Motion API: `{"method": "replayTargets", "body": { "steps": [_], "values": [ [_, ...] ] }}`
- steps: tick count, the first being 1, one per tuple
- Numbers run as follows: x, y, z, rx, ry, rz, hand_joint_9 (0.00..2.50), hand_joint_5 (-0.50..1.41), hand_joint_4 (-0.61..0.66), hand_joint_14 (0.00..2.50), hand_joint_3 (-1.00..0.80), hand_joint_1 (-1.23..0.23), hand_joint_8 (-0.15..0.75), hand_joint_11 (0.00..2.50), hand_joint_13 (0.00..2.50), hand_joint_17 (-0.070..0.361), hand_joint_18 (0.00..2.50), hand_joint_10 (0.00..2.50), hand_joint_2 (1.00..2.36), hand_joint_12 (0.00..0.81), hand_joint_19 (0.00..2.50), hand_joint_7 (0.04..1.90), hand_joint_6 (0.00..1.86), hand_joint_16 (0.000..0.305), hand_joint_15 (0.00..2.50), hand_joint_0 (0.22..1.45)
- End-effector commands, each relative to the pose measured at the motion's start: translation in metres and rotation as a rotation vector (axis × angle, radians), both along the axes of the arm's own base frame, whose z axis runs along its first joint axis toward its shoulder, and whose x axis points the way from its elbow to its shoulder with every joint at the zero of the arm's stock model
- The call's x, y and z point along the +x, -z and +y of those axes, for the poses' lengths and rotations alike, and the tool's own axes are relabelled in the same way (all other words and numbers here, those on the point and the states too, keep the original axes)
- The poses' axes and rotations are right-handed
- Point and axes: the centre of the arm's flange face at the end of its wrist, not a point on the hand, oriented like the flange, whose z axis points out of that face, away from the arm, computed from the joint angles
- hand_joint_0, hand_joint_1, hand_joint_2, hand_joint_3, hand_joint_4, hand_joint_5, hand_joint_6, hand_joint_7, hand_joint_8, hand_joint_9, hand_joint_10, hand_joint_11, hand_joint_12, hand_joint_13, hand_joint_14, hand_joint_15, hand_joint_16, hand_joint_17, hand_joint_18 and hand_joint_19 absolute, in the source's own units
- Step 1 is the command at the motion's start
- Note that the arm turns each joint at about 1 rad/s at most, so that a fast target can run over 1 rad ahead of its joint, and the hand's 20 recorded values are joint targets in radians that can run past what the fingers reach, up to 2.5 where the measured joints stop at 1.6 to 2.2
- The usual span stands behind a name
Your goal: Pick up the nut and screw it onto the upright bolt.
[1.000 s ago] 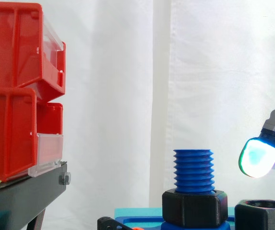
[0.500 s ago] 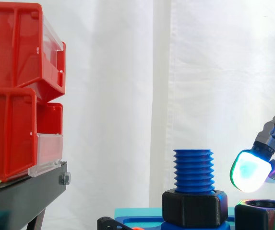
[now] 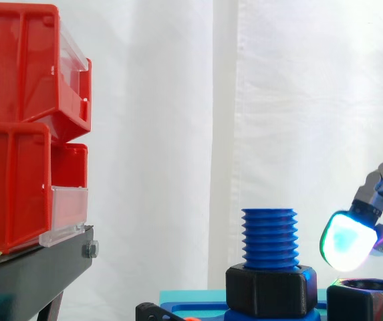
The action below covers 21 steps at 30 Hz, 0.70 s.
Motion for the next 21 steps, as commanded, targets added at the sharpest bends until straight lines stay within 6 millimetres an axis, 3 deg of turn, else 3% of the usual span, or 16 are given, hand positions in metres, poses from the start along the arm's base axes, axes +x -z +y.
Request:
{"method": "replayTargets", "body": {
  "steps": [1,21],
  "values": [
    [0.0017,0.0069,0.0003,-0.004,0.001,0.008,0.48,-0.22,0.24,0.00,-0.50,-0.74,0.322,0.01,0.40,0.128,0.36,0.00,1.00,0.417,0.04,0.75,0.50,0.057,0.00,0.41],
    [0.0020,0.0092,-0.0005,-0.006,0.001,0.010,0.51,-0.20,0.27,0.00,-0.50,-0.74,0.313,0.03,0.42,0.119,0.38,0.00,1.00,0.397,0.04,0.88,0.50,0.053,0.00,0.45]
  ]
}}
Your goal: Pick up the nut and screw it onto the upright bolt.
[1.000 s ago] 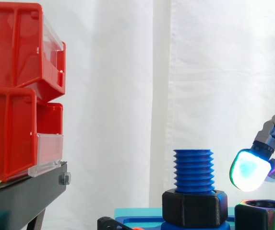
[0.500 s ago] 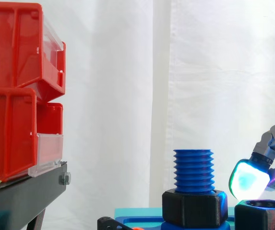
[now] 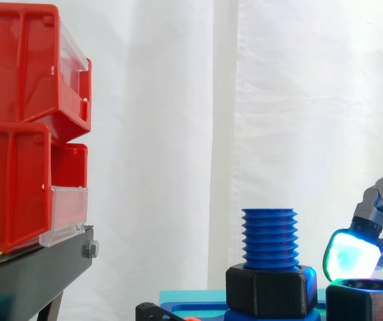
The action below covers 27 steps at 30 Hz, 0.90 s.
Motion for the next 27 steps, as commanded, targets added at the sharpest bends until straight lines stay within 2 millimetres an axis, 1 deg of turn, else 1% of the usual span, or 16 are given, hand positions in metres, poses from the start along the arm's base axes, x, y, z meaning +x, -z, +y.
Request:
{"method": "replayTargets", "body": {
  "steps": [1,16,20,23,27],
  "values": [
    [0.0001,0.0000,-0.0008,0.000,0.001,0.000,0.51,-0.20,0.27,0.00,-0.50,-0.74,0.314,0.04,0.42,0.119,0.38,0.00,1.00,0.397,0.05,0.88,0.50,0.053,0.00,0.45],
    [-0.0001,0.0009,-0.0042,-0.010,-0.008,0.016,0.58,-0.17,0.28,0.00,-0.50,-0.76,0.295,0.08,0.48,0.104,0.42,0.00,1.00,0.364,0.08,1.04,0.50,0.046,0.00,0.52],
    [0.0000,0.0010,-0.0063,-0.010,-0.005,0.017,0.59,-0.17,0.27,0.00,-0.50,-0.76,0.295,0.10,0.48,0.102,0.43,0.00,1.00,0.363,0.08,1.07,0.50,0.045,0.00,0.53],
    [0.0011,0.0000,-0.0070,-0.009,-0.017,0.015,0.59,-0.17,0.27,0.00,-0.50,-0.75,0.296,0.10,0.49,0.105,0.45,0.00,1.00,0.370,0.09,1.05,0.50,0.047,0.00,0.51],
    [0.0025,0.0008,-0.0072,-0.009,-0.034,0.015,0.56,-0.18,0.26,0.00,-0.50,-0.72,0.310,0.07,0.47,0.117,0.45,0.00,1.00,0.394,0.09,0.96,0.50,0.052,0.00,0.46]
  ]
}}
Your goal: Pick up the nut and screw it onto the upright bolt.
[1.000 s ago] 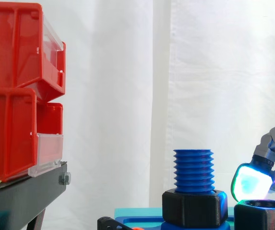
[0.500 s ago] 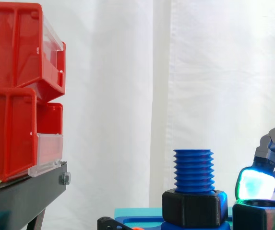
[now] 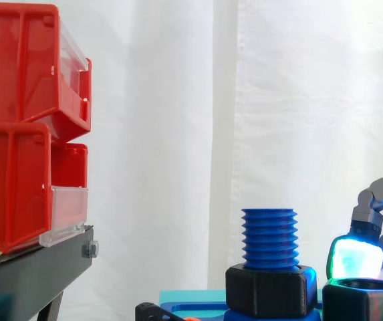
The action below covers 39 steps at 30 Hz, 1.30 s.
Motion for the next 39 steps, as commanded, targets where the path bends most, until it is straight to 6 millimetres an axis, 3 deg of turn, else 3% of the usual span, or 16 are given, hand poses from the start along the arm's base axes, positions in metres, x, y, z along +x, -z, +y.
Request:
{"method": "replayTargets", "body": {
  "steps": [1,15,39],
  "values": [
    [0.001,0.000,0.000,0.001,-0.011,-0.001,0.56,-0.18,0.26,0.00,-0.50,-0.72,0.312,0.08,0.46,0.118,0.45,0.00,1.00,0.396,0.09,0.95,0.50,0.053,0.00,0.45],
    [0.005,-0.001,-0.002,0.000,-0.048,-0.011,0.42,-0.22,0.23,0.00,-0.50,-0.68,0.324,0.00,0.35,0.147,0.38,0.00,1.00,0.443,0.07,0.74,0.50,0.065,0.00,0.37],
    [0.015,-0.001,-0.010,-0.004,-0.154,-0.018,0.37,-0.23,0.22,0.00,-0.50,-0.69,0.310,0.00,0.32,0.146,0.35,0.00,1.00,0.434,0.08,0.75,0.50,0.065,0.00,0.38]
  ]
}}
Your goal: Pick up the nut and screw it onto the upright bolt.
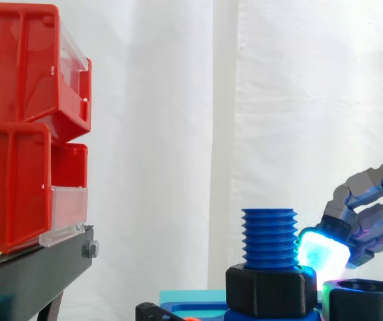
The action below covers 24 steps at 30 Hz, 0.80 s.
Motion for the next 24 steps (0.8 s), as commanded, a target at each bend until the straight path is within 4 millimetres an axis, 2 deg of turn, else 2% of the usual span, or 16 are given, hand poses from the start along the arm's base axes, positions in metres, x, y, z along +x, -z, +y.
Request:
{"method": "replayTargets", "body": {
  "steps": [1,24],
  "values": [
    [0.002,0.000,-0.001,-0.002,-0.033,-0.002,0.37,-0.23,0.22,0.00,-0.50,-0.69,0.312,0.00,0.32,0.146,0.35,0.00,1.00,0.434,0.08,0.75,0.50,0.065,0.00,0.38],
    [-0.001,0.002,-0.012,-0.019,-0.027,0.042,0.41,-0.21,0.22,0.00,-0.50,-0.70,0.304,0.00,0.35,0.134,0.37,0.00,1.00,0.412,0.11,0.80,0.50,0.059,0.00,0.43]
  ]
}}
